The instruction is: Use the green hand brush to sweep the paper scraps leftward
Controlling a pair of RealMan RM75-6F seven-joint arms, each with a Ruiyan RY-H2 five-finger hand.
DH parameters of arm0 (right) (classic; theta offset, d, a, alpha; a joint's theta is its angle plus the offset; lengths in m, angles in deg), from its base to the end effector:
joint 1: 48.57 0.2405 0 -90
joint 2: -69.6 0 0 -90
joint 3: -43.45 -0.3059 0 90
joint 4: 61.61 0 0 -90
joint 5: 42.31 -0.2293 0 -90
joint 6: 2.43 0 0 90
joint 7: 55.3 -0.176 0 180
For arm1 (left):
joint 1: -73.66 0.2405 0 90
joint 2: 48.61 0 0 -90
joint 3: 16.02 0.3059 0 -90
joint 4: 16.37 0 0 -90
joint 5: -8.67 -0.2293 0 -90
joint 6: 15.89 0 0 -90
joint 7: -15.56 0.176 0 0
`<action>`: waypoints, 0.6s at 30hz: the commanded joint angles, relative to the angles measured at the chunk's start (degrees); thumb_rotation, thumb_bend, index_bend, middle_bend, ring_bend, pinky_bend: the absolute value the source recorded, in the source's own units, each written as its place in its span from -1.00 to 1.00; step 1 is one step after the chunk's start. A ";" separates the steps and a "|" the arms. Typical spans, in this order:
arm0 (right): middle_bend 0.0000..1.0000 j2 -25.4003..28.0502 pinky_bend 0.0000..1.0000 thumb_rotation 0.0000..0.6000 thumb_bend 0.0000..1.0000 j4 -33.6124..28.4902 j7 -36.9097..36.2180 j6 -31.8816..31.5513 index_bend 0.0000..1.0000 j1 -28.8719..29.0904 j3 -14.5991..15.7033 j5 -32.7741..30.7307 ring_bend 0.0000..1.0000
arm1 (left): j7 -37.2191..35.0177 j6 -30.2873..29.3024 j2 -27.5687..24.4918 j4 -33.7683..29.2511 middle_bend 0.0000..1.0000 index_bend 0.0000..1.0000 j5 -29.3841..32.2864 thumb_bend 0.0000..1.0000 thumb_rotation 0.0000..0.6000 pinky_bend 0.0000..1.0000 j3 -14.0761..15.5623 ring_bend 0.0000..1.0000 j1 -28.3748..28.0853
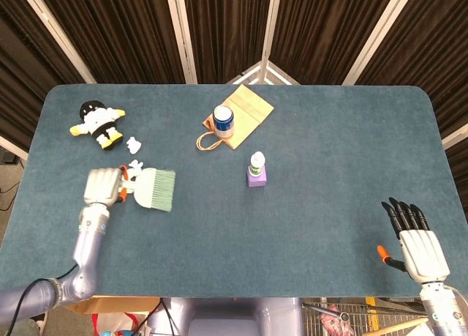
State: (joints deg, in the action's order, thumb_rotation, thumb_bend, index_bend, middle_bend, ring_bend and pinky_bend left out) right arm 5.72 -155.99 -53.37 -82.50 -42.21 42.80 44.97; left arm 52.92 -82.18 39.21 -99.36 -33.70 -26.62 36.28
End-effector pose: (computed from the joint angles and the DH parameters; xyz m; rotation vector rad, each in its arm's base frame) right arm -0.3558 -0.2168 0.1388 1.4960 -0.9669 0.8558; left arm -0.2772 0.4117 -0.0003 -1.5010 -0.9482 -0.5621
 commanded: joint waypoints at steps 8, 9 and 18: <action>-1.00 -0.20 -0.98 1.00 -0.36 -0.24 1.00 -0.08 -1.00 -0.14 0.16 0.09 -1.00 | -6.20 2.61 -9.99 7.58 1.00 0.50 4.30 0.34 1.00 1.00 -0.71 1.00 5.59; -1.00 -0.23 -0.98 1.00 -0.36 -0.22 1.02 -0.07 -1.00 -0.15 0.16 0.09 -1.00 | -7.07 2.95 -10.74 7.98 1.00 0.50 4.26 0.34 1.00 1.00 -0.84 1.00 6.00; -1.00 -0.63 -0.98 1.00 -0.36 -0.35 1.85 0.03 -1.00 0.01 0.24 0.49 -1.00 | -18.96 3.00 -16.89 4.82 1.00 0.49 0.82 0.34 1.00 1.00 -5.25 1.00 8.72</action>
State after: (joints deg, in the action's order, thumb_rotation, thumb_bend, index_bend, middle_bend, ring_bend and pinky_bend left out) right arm 5.11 -156.36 -51.53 -82.49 -42.21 43.03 45.46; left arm 36.20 -79.19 23.92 -92.48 -31.59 -30.36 44.28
